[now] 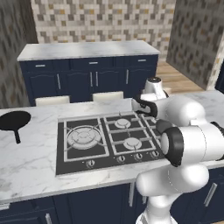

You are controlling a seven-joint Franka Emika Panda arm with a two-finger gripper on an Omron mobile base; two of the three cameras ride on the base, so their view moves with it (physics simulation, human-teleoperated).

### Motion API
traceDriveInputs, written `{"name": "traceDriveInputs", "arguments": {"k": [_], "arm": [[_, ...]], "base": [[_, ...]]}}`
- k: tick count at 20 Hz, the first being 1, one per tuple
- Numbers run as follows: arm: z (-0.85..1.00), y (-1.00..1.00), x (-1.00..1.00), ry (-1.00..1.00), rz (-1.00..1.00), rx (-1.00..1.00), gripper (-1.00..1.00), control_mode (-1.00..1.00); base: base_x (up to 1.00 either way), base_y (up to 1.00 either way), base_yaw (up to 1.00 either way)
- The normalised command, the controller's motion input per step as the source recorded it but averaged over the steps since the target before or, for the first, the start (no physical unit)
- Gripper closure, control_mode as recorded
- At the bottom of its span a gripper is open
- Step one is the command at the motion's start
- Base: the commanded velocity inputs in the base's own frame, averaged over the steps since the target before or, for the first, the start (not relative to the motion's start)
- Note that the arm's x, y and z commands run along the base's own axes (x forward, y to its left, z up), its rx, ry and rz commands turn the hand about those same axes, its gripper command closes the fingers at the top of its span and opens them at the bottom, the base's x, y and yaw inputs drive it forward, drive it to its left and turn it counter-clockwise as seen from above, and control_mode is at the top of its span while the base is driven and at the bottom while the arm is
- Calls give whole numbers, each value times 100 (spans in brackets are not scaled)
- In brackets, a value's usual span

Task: Place both pans onto different burners. Then place the avocado and the fish on different pans.

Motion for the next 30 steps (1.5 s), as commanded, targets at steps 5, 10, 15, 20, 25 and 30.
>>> {"name": "traceDriveInputs", "arguments": {"k": [5,10,15,20,25,30], "arm": [[0,0,0,0,0,0,-100,100],[0,0,0,0,0,0,-100,100],[0,0,0,0,0,0,-100,100],[0,0,0,0,0,0,-100,100],[0,0,0,0,0,0,-100,100],[0,0,0,0,0,0,-100,100]], "base": [[-39,36,0],[-29,39,0],[-8,57,0],[-1,58,0],[0,60,0],[-1,61,0]]}}
